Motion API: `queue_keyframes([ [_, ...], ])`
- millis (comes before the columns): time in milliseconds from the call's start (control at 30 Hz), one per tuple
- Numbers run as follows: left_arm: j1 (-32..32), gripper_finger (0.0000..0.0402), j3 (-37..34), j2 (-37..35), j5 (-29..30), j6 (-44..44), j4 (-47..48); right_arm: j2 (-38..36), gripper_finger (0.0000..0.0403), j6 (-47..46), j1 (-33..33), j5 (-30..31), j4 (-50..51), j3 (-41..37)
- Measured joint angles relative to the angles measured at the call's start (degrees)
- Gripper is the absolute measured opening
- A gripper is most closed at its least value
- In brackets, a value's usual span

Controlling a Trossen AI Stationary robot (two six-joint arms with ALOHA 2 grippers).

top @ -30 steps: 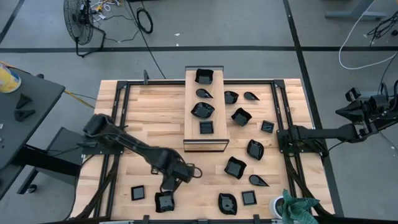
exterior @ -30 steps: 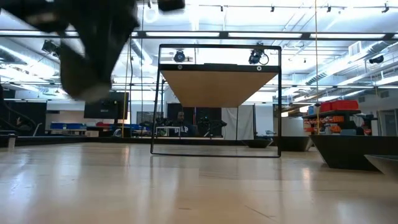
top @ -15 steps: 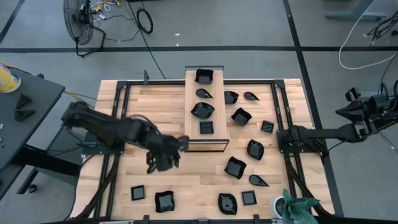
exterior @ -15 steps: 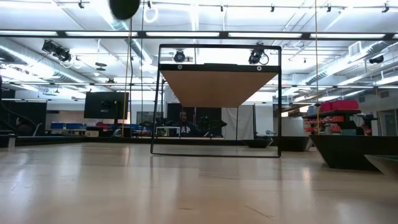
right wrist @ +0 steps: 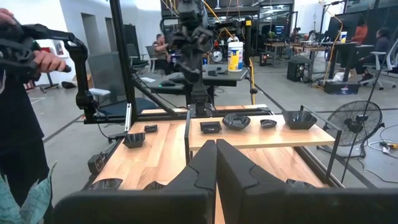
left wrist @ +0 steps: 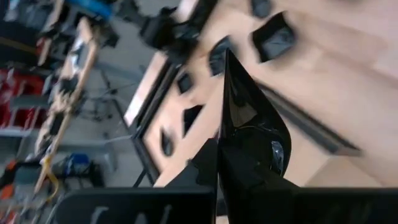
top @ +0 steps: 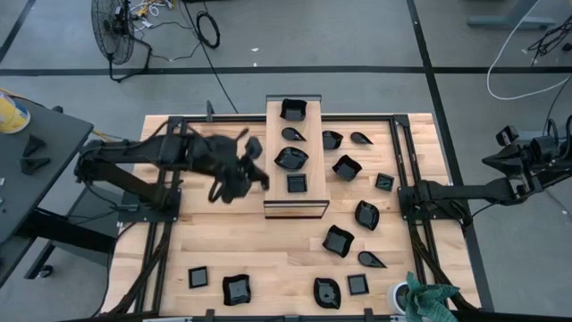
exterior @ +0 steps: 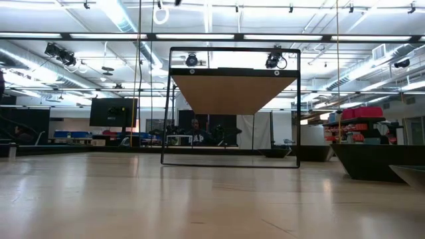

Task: Pick & Place Mini shaped plates
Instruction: Stack the drop-shaped plate on top of the drop-shaped plate on the shelf

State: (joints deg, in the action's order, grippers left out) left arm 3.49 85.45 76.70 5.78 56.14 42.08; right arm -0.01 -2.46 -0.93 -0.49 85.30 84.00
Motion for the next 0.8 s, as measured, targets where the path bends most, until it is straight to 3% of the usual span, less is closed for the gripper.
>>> queue_keyframes([
  [433, -16.6, 0.0009, 0.0, 2.4, 0.0, -1.4, -15.1, 0.0, 0.001, 0.0, 0.0, 0.0, 0.0, 0.0],
  [800, -25.1, 0.0009, 0.0, 9.0, -3.3, -1.5, -16.2, 0.0, 0.001, 0.0, 0.0, 0.0, 0.0, 0.0],
])
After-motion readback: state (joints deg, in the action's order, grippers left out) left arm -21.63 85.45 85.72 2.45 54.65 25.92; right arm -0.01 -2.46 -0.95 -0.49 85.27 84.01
